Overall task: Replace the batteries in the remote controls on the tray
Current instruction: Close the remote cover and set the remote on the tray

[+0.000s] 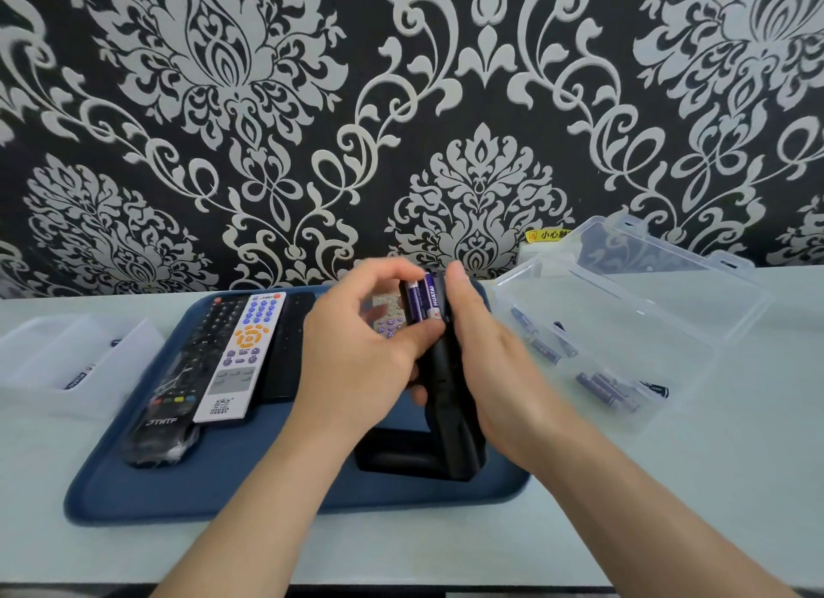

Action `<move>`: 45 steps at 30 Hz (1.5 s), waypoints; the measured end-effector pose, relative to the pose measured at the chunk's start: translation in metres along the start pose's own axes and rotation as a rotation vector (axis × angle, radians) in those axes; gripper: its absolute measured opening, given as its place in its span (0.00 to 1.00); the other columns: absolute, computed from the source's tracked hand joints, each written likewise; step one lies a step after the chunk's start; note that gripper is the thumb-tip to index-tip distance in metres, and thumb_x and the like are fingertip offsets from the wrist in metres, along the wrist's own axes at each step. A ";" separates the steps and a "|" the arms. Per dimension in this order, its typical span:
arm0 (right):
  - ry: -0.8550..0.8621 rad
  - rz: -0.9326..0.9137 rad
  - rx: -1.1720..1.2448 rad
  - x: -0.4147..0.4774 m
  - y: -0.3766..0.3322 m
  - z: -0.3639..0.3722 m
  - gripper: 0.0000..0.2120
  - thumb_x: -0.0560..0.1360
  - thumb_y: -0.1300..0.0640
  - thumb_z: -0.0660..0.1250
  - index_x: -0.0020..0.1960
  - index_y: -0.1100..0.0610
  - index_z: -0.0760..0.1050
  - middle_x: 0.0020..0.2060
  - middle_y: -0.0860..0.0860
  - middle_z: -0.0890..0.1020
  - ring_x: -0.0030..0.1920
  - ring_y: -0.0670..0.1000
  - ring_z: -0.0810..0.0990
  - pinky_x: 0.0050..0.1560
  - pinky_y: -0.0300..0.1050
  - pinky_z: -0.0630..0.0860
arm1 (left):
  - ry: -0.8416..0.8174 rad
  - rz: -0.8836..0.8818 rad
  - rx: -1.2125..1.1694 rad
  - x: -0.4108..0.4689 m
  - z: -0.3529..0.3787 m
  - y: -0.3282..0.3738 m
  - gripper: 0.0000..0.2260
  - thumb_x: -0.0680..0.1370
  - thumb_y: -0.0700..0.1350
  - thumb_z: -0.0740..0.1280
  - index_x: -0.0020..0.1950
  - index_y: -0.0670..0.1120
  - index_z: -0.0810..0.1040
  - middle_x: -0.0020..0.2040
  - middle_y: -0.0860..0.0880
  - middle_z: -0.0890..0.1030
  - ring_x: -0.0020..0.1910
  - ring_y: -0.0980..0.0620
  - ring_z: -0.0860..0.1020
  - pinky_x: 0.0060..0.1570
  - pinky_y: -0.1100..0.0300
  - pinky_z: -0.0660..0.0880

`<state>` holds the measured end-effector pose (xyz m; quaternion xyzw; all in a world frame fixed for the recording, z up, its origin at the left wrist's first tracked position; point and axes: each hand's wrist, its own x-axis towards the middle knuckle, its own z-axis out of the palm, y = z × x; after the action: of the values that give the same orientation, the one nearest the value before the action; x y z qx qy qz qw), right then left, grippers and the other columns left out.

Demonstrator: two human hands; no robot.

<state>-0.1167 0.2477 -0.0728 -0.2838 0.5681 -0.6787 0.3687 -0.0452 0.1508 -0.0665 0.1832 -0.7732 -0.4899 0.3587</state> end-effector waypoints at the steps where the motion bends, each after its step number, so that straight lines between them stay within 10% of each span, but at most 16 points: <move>1: -0.015 0.003 -0.012 -0.001 0.000 0.001 0.29 0.81 0.35 0.49 0.49 0.54 0.79 0.33 0.54 0.78 0.32 0.50 0.75 0.33 0.43 0.74 | -0.017 -0.083 -0.145 0.000 0.001 0.002 0.21 0.69 0.30 0.73 0.50 0.54 0.77 0.46 0.53 0.83 0.42 0.56 0.81 0.31 0.60 0.77; 12: -0.149 -0.004 -0.040 0.000 -0.001 -0.003 0.14 0.85 0.53 0.54 0.53 0.58 0.75 0.38 0.56 0.81 0.37 0.50 0.77 0.35 0.43 0.77 | 0.024 -0.325 -0.423 0.006 -0.005 0.004 0.13 0.70 0.27 0.67 0.50 0.40 0.82 0.36 0.39 0.81 0.21 0.49 0.65 0.20 0.61 0.66; 19: -0.149 -0.029 -0.217 0.002 -0.002 -0.018 0.10 0.83 0.60 0.58 0.52 0.62 0.77 0.46 0.60 0.85 0.39 0.50 0.80 0.40 0.45 0.80 | -0.034 -0.282 -0.268 0.011 -0.012 -0.001 0.10 0.69 0.42 0.75 0.48 0.43 0.83 0.42 0.44 0.85 0.37 0.50 0.82 0.45 0.55 0.77; 28: -0.145 0.005 -0.313 0.005 0.002 -0.023 0.12 0.83 0.56 0.60 0.53 0.64 0.77 0.44 0.57 0.86 0.35 0.49 0.79 0.38 0.45 0.79 | 0.004 -0.243 -0.154 0.008 -0.008 -0.002 0.09 0.72 0.32 0.72 0.47 0.43 0.82 0.38 0.48 0.85 0.36 0.55 0.83 0.39 0.67 0.76; 32: -0.081 -0.024 -0.413 0.007 0.002 -0.027 0.09 0.83 0.59 0.59 0.48 0.59 0.77 0.39 0.53 0.85 0.31 0.48 0.78 0.34 0.45 0.77 | -0.204 -0.211 -0.078 0.012 -0.018 -0.003 0.17 0.72 0.36 0.73 0.56 0.52 0.77 0.43 0.52 0.86 0.42 0.54 0.83 0.50 0.60 0.78; 38: 0.063 0.022 -0.445 0.011 -0.005 -0.043 0.09 0.82 0.59 0.60 0.52 0.63 0.76 0.40 0.56 0.85 0.31 0.50 0.77 0.32 0.43 0.76 | -0.586 -0.037 0.608 0.007 -0.030 -0.010 0.13 0.63 0.52 0.79 0.41 0.55 0.78 0.36 0.58 0.80 0.33 0.61 0.75 0.39 0.62 0.75; 45: 0.014 0.118 -0.280 0.008 -0.010 -0.042 0.10 0.83 0.57 0.60 0.51 0.61 0.77 0.43 0.59 0.85 0.33 0.50 0.78 0.34 0.44 0.79 | -0.907 0.038 0.905 -0.011 -0.009 -0.018 0.19 0.67 0.56 0.75 0.56 0.56 0.78 0.46 0.57 0.76 0.47 0.53 0.75 0.48 0.57 0.75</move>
<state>-0.1567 0.2656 -0.0717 -0.2939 0.6754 -0.5719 0.3611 -0.0322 0.1439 -0.0842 0.0772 -0.9816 -0.1373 -0.1082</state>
